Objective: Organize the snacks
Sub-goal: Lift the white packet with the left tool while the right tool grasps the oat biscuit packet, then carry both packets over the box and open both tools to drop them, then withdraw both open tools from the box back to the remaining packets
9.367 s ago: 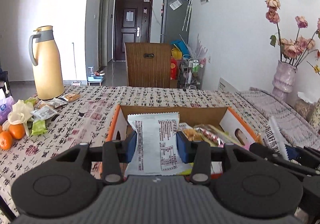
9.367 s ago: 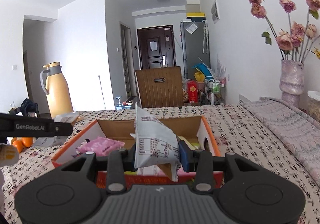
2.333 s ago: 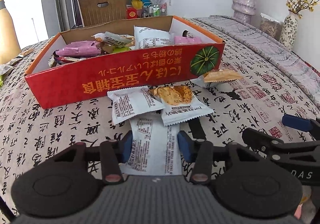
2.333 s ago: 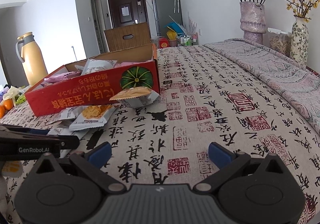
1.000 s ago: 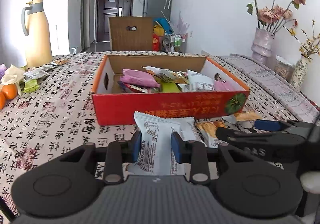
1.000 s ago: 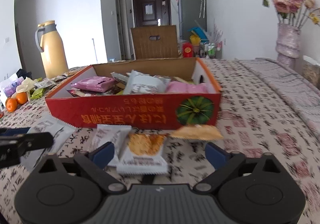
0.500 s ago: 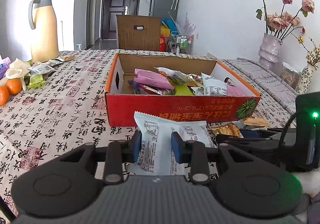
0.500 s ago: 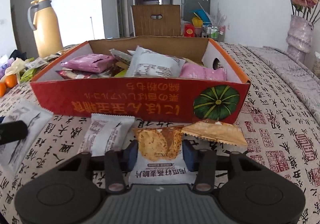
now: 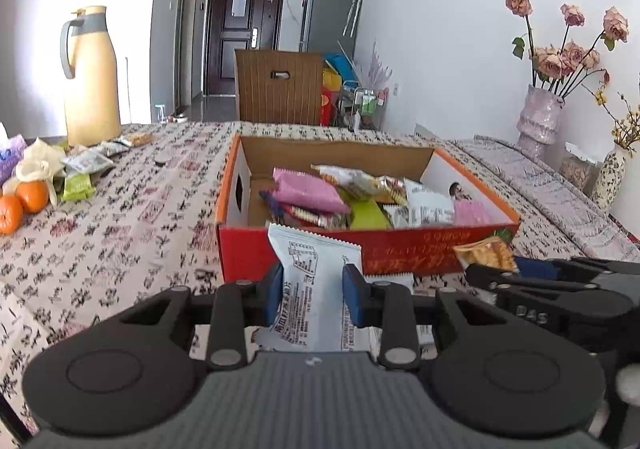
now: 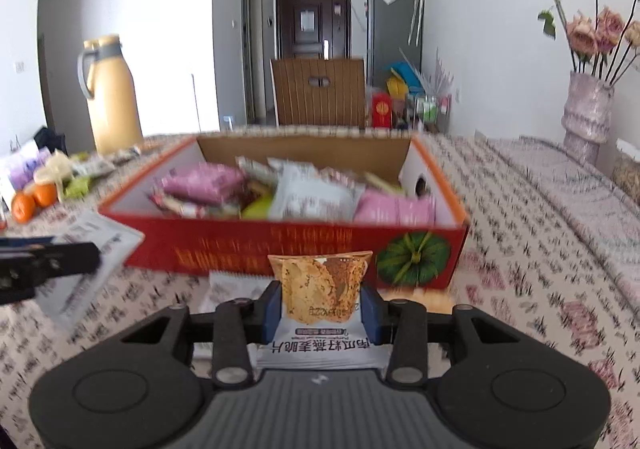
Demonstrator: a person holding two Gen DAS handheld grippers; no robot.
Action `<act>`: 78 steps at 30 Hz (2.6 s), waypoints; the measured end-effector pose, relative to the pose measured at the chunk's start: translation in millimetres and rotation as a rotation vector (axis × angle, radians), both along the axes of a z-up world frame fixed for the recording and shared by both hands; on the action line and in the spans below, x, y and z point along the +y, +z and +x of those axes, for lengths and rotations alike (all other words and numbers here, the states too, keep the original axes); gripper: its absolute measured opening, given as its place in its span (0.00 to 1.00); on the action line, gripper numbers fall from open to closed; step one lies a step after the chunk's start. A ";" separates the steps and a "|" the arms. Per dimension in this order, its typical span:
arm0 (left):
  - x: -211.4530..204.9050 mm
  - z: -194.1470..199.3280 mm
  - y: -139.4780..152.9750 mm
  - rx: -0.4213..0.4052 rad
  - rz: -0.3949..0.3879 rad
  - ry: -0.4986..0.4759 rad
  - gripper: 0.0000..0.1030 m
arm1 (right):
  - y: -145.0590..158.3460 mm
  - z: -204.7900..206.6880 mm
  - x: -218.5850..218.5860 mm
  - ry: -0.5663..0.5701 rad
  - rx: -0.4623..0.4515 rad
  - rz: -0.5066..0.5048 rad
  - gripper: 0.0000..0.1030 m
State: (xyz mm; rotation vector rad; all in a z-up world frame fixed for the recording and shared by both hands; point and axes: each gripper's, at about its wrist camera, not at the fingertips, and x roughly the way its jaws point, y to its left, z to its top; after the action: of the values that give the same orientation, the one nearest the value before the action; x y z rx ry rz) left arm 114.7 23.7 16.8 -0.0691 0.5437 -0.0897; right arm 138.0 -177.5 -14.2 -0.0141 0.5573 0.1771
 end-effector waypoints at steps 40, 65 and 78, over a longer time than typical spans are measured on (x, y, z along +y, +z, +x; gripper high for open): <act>-33.0 146.5 11.7 -0.020 0.012 0.022 0.32 | 23.1 128.9 -26.6 -0.014 -0.121 0.137 0.39; -18.2 137.8 18.5 -0.046 0.011 0.153 1.00 | 23.8 122.6 -34.9 -0.080 -0.130 0.122 1.00; -13.2 99.9 34.9 -0.068 0.029 0.174 1.00 | 39.7 82.6 -37.8 -0.071 -0.152 0.089 1.00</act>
State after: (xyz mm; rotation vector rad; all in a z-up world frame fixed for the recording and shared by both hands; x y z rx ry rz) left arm 214.6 10.6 51.7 -0.0849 0.4692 0.0851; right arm 220.6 -215.3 25.5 0.0780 0.3977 0.1299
